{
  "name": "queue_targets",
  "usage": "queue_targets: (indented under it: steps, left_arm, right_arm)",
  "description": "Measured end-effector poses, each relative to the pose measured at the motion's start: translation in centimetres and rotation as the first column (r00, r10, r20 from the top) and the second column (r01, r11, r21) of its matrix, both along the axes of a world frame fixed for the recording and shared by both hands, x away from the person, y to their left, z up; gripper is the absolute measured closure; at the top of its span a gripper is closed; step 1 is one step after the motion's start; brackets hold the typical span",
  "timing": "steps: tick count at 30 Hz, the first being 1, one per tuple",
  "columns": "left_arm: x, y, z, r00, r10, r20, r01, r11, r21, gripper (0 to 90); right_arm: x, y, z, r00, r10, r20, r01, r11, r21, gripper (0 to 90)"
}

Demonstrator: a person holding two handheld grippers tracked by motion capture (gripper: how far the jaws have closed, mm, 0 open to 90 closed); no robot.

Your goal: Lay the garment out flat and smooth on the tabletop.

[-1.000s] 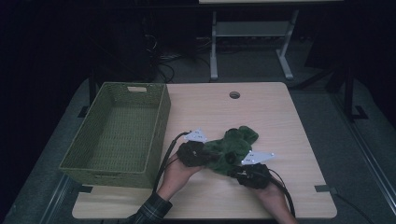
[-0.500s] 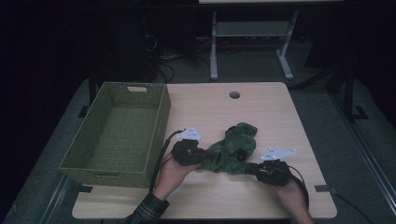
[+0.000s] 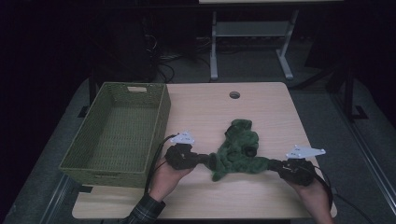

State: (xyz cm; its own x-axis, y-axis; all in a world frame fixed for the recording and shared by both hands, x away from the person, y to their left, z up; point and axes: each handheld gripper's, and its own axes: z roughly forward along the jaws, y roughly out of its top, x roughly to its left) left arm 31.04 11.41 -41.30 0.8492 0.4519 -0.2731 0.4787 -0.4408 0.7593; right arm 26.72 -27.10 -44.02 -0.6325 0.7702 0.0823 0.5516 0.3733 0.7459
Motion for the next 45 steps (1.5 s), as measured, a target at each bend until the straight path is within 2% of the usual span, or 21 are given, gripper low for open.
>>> queue_targets:
  steps: [6,8,10,12,14,18,20,22,24,28,31,33,35,37,40,43,45]
  left_arm:
    - [0.0,0.5,-2.9,0.9974,0.031,-0.065,-0.028,0.9986,0.045,87.7]
    - [0.2,0.7,-3.3,0.9969,0.048,-0.062,-0.044,0.9970,0.064,85.0]
    - [0.2,0.8,-3.1,0.9970,0.063,-0.046,-0.059,0.9960,0.067,81.3]
    - [0.1,1.1,-2.6,0.9960,0.084,-0.033,-0.082,0.9949,0.059,73.9]
    - [0.0,1.3,-2.1,0.9956,0.091,-0.022,-0.090,0.9948,0.047,69.8]
    - [-0.5,1.2,-0.8,0.9966,0.082,0.005,-0.082,0.9965,0.016,68.8]
    - [-0.8,0.8,-0.1,0.9976,0.067,0.019,-0.067,0.9978,0.002,70.4]
    - [-1.1,0.2,0.5,0.9986,0.034,0.041,-0.034,0.9994,-0.006,75.0]
    - [-1.3,-0.5,0.6,0.9988,0.011,0.047,-0.010,0.9998,-0.018,79.7]
    - [-1.5,-2.4,0.5,0.9982,-0.043,0.041,0.043,0.9990,-0.008,85.8]
    - [-1.2,-3.7,-0.3,0.9975,-0.062,0.034,0.062,0.9979,0.019,87.4]
    - [-0.9,-4.5,-1.1,0.9968,-0.066,0.045,0.063,0.9951,0.076,88.1]
    - [-0.6,-4.8,-1.9,0.9968,-0.057,0.056,0.049,0.9892,0.138,89.0]
    - [-0.2,-4.5,-2.7,0.9984,-0.047,0.031,0.042,0.9880,0.148,89.4]
    - [0.2,-3.9,-3.7,0.9989,-0.046,0.009,0.043,0.9797,0.196,89.6]
    - [0.4,-3.4,-4.6,0.9990,-0.032,-0.030,0.038,0.9801,0.195,89.7]
    - [0.3,-3.2,-4.9,0.9987,-0.036,-0.038,0.043,0.9776,0.206,89.7]
  right_arm:
    - [-0.3,-0.7,-0.2,0.9999,0.002,-0.017,-0.002,1.000,-0.002,77.6]
    - [-0.2,-0.4,-0.4,0.9997,0.017,-0.020,-0.017,1.000,-0.004,77.4]
    - [-0.2,-0.1,-0.5,0.9996,0.021,-0.020,-0.021,1.000,-0.007,76.9]
    - [-0.2,0.0,-0.6,0.9996,0.020,-0.019,-0.020,1.000,-0.013,75.4]
    - [-0.2,-0.2,-0.7,0.9997,0.015,-0.020,-0.015,1.000,-0.005,70.7]
    - [-0.3,-0.3,-0.3,1.0000,0.000,-0.006,0.000,1.000,0.011,60.3]
    - [-0.4,-0.3,0.1,1.0000,-0.003,0.009,0.002,1.000,0.017,60.5]
    - [-0.5,-0.2,0.5,0.9997,0.001,0.024,-0.002,1.000,0.027,64.9]
    - [-0.7,0.2,0.7,0.9994,0.018,0.030,-0.019,0.999,0.035,69.6]
    - [-0.9,1.0,1.3,0.9971,0.036,0.067,-0.039,0.998,0.044,75.0]
    - [-0.6,1.6,1.2,0.9965,0.058,0.060,-0.060,0.998,0.036,82.2]
    - [-0.3,1.9,0.5,0.9974,0.064,0.033,-0.065,0.998,0.016,85.8]
    - [0.1,2.1,-0.3,0.9977,0.068,-0.001,-0.068,0.998,-0.004,87.8]
    - [0.3,2.2,-0.9,0.9977,0.063,-0.025,-0.064,0.998,-0.030,88.7]
    - [0.7,2.0,-1.7,0.9963,0.055,-0.066,-0.058,0.997,-0.051,88.8]
    - [0.8,1.8,-2.0,0.9948,0.045,-0.091,-0.049,0.997,-0.052,89.1]
    - [1.0,1.6,-2.2,0.9949,0.048,-0.089,-0.053,0.997,-0.060,89.2]
